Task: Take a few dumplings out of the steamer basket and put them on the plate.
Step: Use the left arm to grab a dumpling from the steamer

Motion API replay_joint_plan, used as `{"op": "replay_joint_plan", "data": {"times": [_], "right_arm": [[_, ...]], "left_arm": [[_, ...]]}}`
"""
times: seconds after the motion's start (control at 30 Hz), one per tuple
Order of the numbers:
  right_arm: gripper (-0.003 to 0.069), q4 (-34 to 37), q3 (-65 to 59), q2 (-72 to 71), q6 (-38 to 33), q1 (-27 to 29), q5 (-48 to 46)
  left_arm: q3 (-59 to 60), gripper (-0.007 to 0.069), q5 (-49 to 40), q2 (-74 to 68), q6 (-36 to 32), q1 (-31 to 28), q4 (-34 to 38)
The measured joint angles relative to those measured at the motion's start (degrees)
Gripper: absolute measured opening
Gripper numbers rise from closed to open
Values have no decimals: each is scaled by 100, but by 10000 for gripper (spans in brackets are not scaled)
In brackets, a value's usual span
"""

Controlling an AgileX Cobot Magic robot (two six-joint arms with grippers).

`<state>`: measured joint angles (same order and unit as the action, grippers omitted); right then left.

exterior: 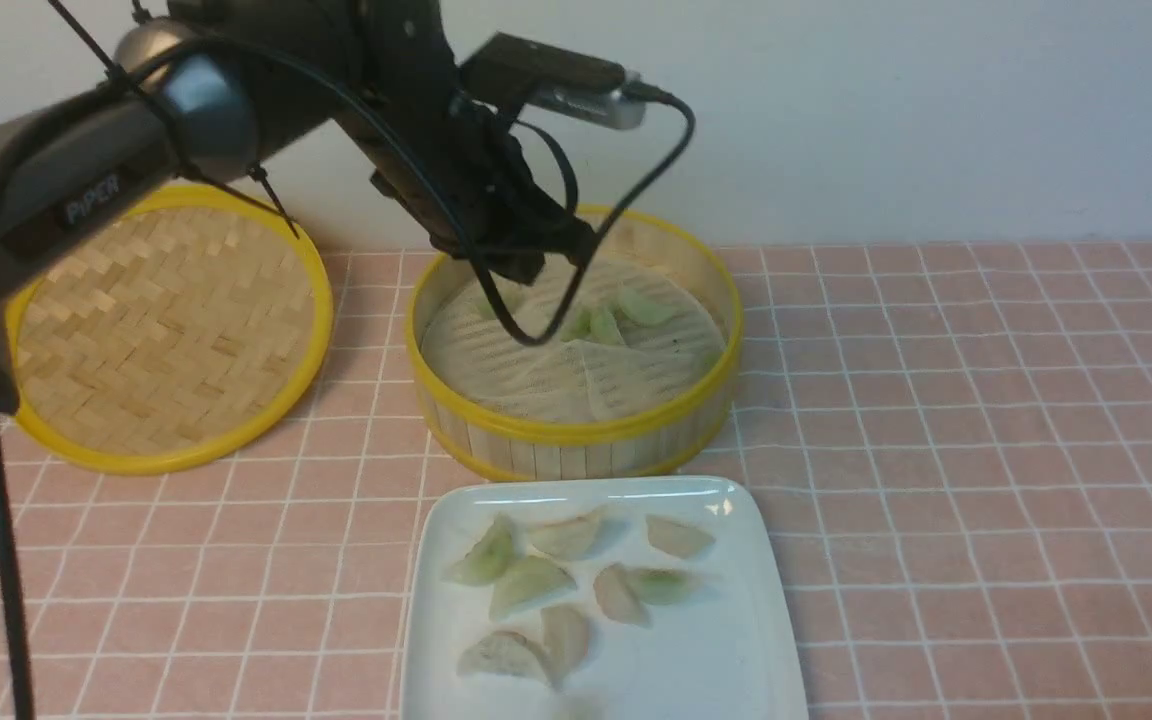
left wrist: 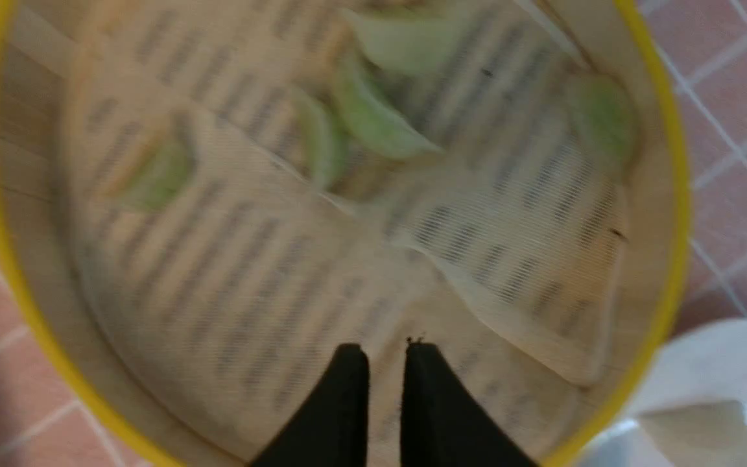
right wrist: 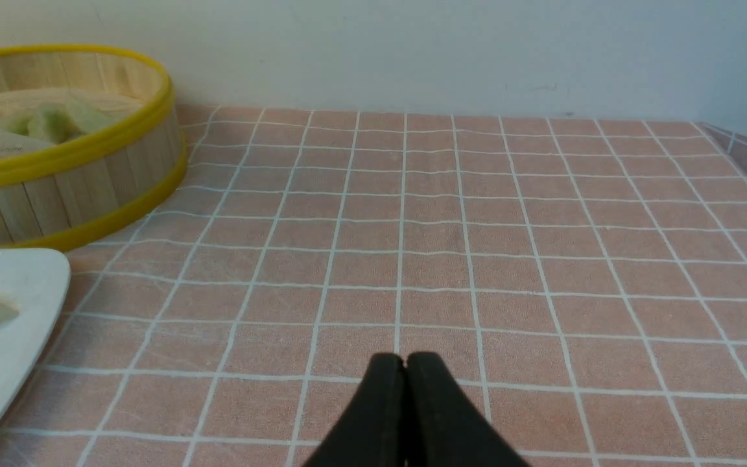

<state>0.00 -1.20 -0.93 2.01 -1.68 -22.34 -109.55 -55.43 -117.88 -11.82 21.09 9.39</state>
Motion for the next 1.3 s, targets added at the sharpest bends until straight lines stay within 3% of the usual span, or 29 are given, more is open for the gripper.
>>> {"op": "replay_joint_plan", "data": {"times": [0.07,0.23,0.43,0.47,0.57,0.7,0.83,1.0,1.2,1.3], "right_arm": [[-15,0,0,0,0,0,0],[-15,0,0,0,0,0,0],[-15,0,0,0,0,0,0],[-15,0,0,0,0,0,0],[-15,0,0,0,0,0,0],[-15,0,0,0,0,0,0],[-15,0,0,0,0,0,0],[-15,0,0,0,0,0,0],[-15,0,0,0,0,0,0],[-15,0,0,0,0,0,0]], "left_arm": [[-595,3,-112,-535,-400,-242,6],[-1325,33,-87,-1360,-932,-311,39],[-1516,223,463,-1933,-1083,-311,-322],[-1516,295,590,-2017,-1063,-311,-434],[-1517,402,823,-2160,-1002,-311,-617],[-1517,460,976,-2280,-970,-311,-659],[-1534,403,1004,-2353,-873,-311,-658],[-1569,142,856,-2393,-654,-303,-680],[-1558,145,353,-2049,-321,-253,-831],[-1558,145,-300,-1319,-202,-184,-813]]}}
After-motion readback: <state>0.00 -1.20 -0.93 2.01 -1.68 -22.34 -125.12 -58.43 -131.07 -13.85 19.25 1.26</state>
